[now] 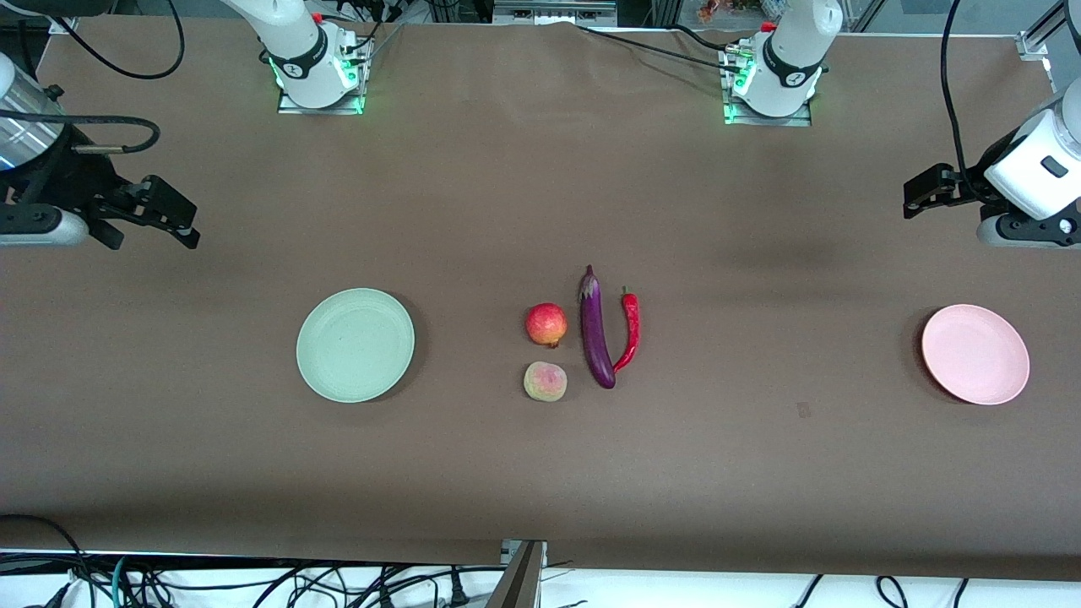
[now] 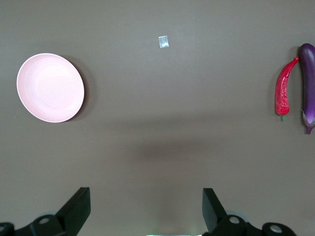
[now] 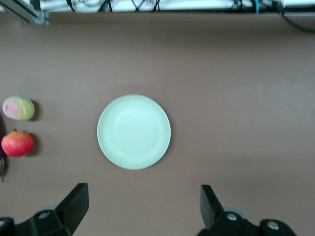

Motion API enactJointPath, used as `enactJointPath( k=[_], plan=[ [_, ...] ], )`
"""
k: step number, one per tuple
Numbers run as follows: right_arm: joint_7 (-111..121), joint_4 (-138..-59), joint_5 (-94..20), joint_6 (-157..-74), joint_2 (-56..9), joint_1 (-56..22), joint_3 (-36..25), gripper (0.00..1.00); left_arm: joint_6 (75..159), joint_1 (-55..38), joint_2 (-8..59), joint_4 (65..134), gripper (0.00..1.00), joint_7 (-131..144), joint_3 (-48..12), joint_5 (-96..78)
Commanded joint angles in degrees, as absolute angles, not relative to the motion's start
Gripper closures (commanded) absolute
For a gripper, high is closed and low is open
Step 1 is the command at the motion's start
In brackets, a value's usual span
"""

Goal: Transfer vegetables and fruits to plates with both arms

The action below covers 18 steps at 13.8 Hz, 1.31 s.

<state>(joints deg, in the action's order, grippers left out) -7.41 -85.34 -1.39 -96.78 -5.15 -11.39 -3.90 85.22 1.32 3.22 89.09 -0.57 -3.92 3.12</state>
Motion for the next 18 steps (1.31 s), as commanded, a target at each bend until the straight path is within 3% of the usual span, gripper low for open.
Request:
enactJointPath(
  k=[1, 7, 14, 18],
  plan=[
    [-7.2, -84.9, -0.8, -91.7, -5.5, -11.0, -4.0, 0.00, 83.9, 1.4, 3.8, 87.4, 0.00, -1.8, -4.0, 2.4],
    [-6.2, -84.5, -0.8, -87.5, -5.3, -10.5, -5.5, 0.00, 83.9, 1.6, 3.9, 87.1, 0.00, -1.6, -4.0, 2.2],
    [-5.2, -83.2, 1.4, -86.2, -4.4, -11.3, -2.7, 0.00, 83.8, 1.1, 4.3, 87.2, 0.00, -1.3, -4.0, 2.1],
    [-5.7, -83.2, 1.4, -86.0, -4.4, -11.3, -2.8, 0.00, 78.7, 0.3, 7.4, 87.9, 0.00, -1.7, -4.8, -2.0]
  ],
)
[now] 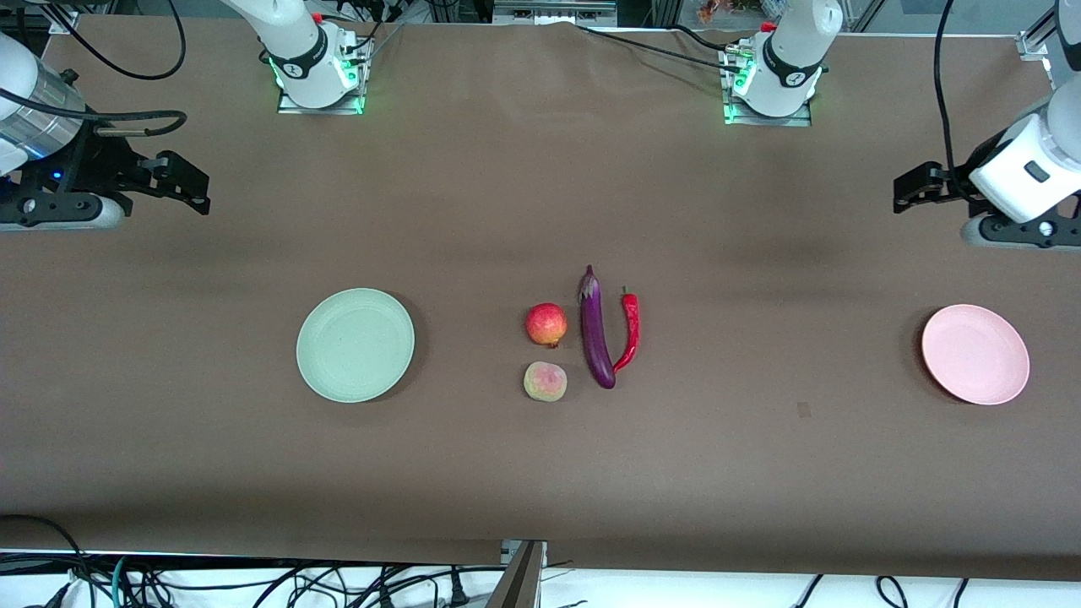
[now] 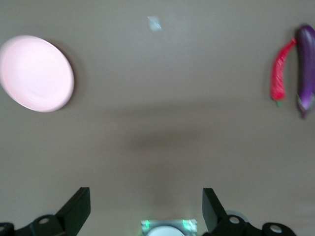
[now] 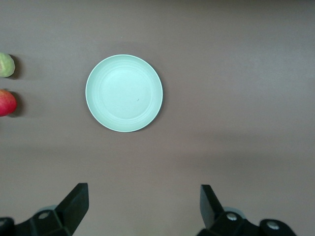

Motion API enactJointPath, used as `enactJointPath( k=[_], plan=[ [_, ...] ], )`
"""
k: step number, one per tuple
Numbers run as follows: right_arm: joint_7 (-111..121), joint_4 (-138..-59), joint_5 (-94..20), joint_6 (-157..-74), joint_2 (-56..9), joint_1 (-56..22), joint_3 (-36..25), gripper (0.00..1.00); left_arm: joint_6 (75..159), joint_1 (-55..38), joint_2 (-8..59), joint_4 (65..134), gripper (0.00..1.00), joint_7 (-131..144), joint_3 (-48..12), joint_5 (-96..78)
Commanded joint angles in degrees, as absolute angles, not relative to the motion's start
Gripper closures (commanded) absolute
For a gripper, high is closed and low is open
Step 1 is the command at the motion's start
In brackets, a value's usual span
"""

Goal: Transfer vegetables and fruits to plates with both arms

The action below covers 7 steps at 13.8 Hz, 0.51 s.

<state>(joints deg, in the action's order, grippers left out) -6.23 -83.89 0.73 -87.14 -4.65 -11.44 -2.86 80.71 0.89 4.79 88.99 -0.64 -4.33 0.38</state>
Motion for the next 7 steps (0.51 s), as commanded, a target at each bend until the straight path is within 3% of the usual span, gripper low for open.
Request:
enactJointPath(
  k=[1, 4, 7],
  plan=[
    [-6.1, -83.3, 1.1, -86.0, -4.4, -11.3, -2.9, 0.00, 78.2, -0.3, 8.0, 88.0, 0.00, -1.4, -5.4, -2.0],
    [-5.5, -83.3, 1.8, -86.0, -4.6, -11.3, -3.2, 0.00, 79.6, -1.5, 13.7, 88.0, 0.00, -1.3, -5.7, -3.6],
    [-5.4, -83.3, 2.1, -85.6, -4.8, -10.4, -3.7, 0.00, 87.4, -4.1, 18.1, 88.3, 0.00, -1.0, -5.7, -4.0]
  ],
)
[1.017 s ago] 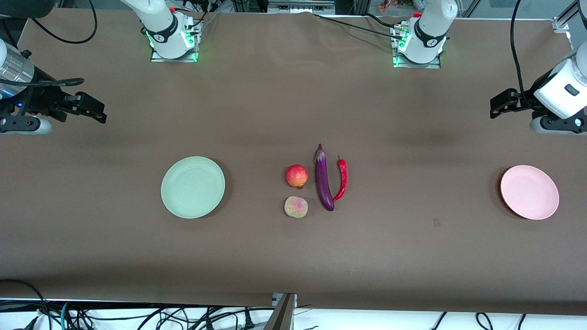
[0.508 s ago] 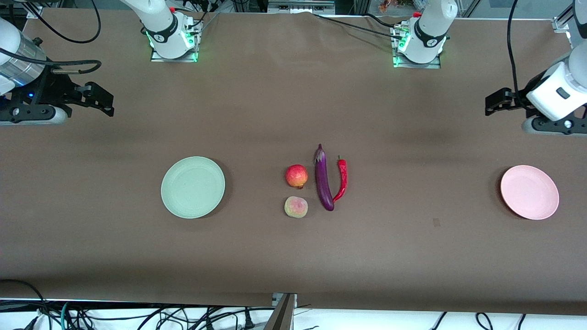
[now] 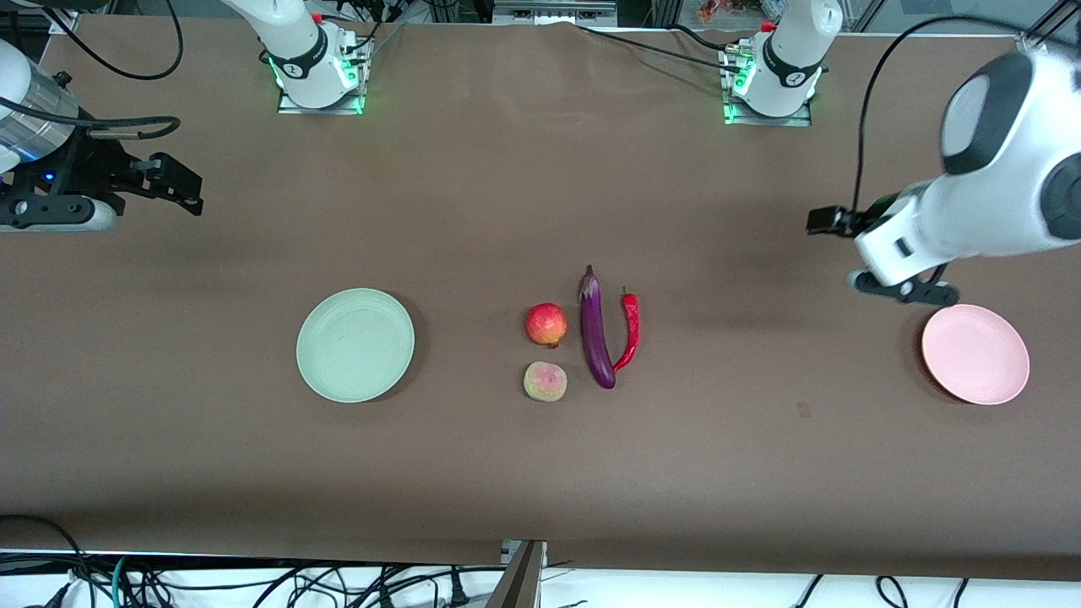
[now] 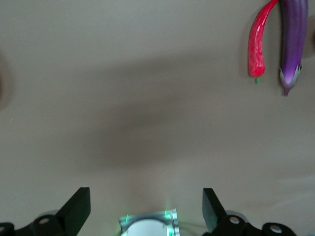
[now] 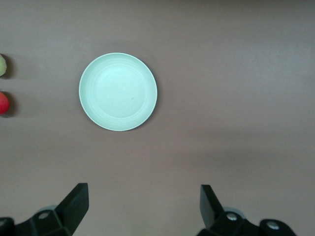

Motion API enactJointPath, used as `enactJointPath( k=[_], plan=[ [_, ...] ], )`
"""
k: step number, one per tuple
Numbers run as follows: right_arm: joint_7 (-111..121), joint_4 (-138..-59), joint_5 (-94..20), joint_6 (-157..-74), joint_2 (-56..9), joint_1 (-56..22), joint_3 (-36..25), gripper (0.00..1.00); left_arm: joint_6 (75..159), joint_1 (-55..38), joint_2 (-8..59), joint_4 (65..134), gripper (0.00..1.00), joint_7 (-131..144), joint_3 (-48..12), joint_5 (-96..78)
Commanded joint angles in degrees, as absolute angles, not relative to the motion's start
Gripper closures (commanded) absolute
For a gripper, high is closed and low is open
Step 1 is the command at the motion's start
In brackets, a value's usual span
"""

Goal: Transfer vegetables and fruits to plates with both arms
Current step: 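Reach the left gripper to the red chili while the right gripper moves out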

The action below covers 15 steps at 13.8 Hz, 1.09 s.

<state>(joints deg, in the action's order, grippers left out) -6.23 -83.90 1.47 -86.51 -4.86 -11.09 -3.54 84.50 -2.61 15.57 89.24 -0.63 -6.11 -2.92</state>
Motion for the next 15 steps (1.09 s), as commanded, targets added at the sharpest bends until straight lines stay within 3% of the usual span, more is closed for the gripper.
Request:
enactJointPath(
  k=[1, 4, 7, 15],
  plan=[
    [-5.7, -83.2, 2.1, -85.5, -4.7, -10.6, -3.7, 0.00, 90.2, -5.3, 19.5, 89.1, 0.00, -0.7, -5.7, -4.3],
    [-6.0, -83.3, 1.9, -86.0, -5.0, -11.0, -3.4, 0.00, 107.4, -9.0, 22.1, 96.7, 0.00, 1.4, -5.8, -4.3],
    [-5.5, -83.5, 1.9, -86.0, -5.7, -11.6, -3.2, 0.00, 118.4, -14.3, 22.8, 102.7, 0.00, 9.7, -5.9, -4.4],
    [-5.4, -82.6, 0.4, -86.7, -12.8, -17.2, -3.1, 0.00, 137.3, -22.8, 34.6, 104.0, 0.00, 25.5, -6.2, -3.8]
  ],
)
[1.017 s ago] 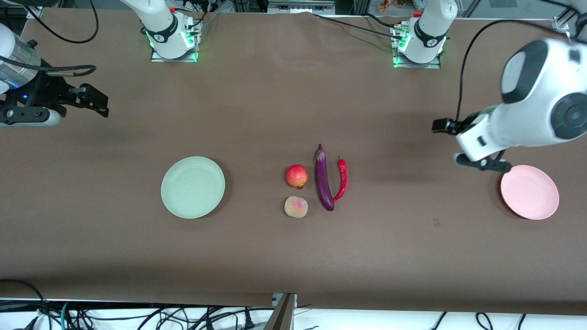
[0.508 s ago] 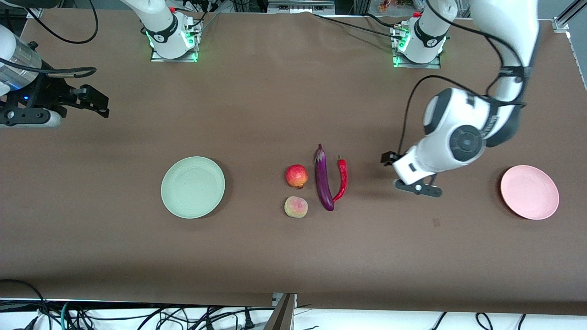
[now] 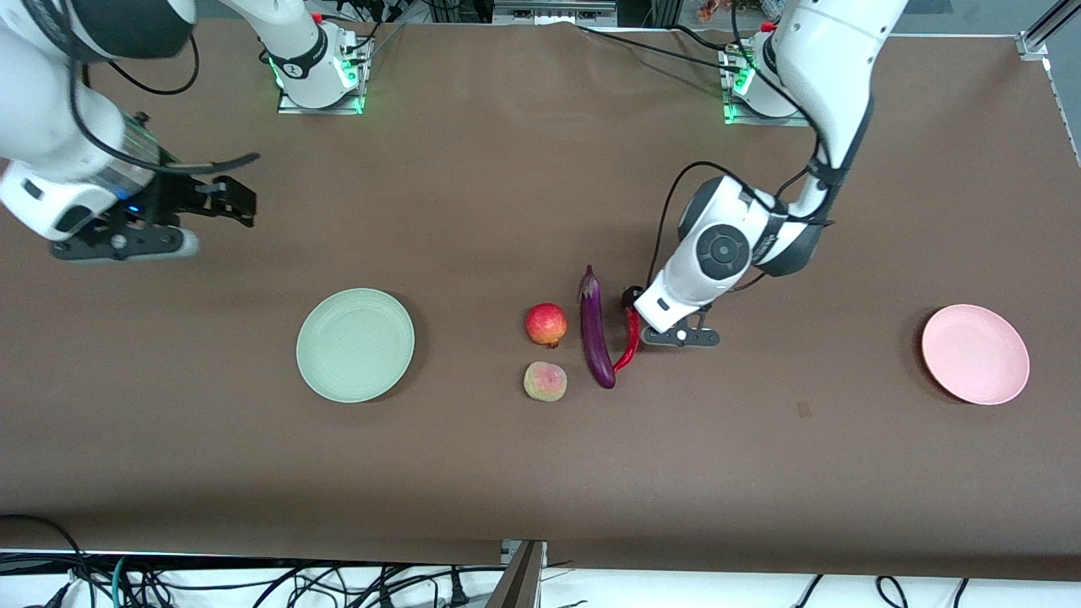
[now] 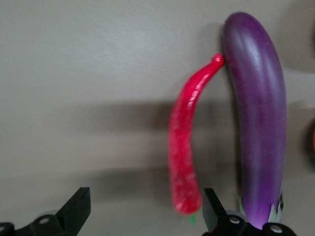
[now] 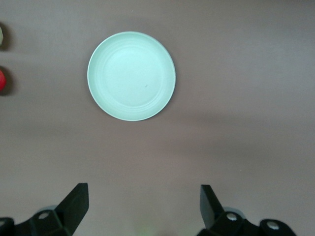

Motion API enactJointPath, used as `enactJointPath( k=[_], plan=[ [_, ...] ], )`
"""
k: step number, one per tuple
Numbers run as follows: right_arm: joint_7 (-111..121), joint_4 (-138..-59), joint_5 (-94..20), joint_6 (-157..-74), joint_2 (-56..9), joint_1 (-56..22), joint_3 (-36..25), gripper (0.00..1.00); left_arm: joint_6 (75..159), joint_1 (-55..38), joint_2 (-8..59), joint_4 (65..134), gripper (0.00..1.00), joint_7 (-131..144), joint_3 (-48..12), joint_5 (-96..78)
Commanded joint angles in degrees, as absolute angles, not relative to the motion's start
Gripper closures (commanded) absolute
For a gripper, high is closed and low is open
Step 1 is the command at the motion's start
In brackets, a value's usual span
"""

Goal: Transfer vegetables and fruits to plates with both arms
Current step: 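Reach the left gripper to the red chili while the right gripper moves out, then carry the chili to the pink plate while the right gripper reaches the pomegranate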

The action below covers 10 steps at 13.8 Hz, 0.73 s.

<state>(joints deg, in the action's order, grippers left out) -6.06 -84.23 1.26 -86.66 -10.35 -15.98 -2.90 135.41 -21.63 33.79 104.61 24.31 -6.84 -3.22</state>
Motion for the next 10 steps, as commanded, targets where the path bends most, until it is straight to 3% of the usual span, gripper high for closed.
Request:
enactJointPath(
  k=[1, 2, 6, 7, 8, 10],
  plan=[
    [-5.4, -81.7, -0.8, -87.2, -14.1, -17.6, -3.1, 0.00, 137.4, -22.8, 35.0, 104.0, 0.00, 25.4, -6.1, -3.3],
    [-6.0, -80.8, -1.9, -87.5, -15.7, -18.2, -3.0, 0.00, 137.4, -22.8, 35.1, 104.0, 0.18, 25.3, -6.1, -3.3],
    [-13.5, -78.7, -3.3, -95.0, -22.7, -23.1, -2.3, 0.00, 142.4, -23.4, 38.5, 103.8, 0.24, 25.4, -6.2, -3.3],
    [-16.1, -78.7, -4.8, -97.2, -24.2, -24.6, -2.3, 0.00, 142.4, -23.5, 38.5, 103.8, 0.30, 25.3, -6.2, -3.3],
    [-19.3, -78.7, -6.3, -99.0, -25.6, -25.8, -2.3, 0.00, 142.4, -23.6, 38.4, 103.8, 0.45, 24.9, -6.2, -3.3],
    [-24.7, -78.7, -6.9, -103.9, -28.5, -28.1, -2.3, 0.00, 141.7, -23.4, 37.4, 103.7, 0.88, 25.0, -6.2, -3.3]
  ],
)
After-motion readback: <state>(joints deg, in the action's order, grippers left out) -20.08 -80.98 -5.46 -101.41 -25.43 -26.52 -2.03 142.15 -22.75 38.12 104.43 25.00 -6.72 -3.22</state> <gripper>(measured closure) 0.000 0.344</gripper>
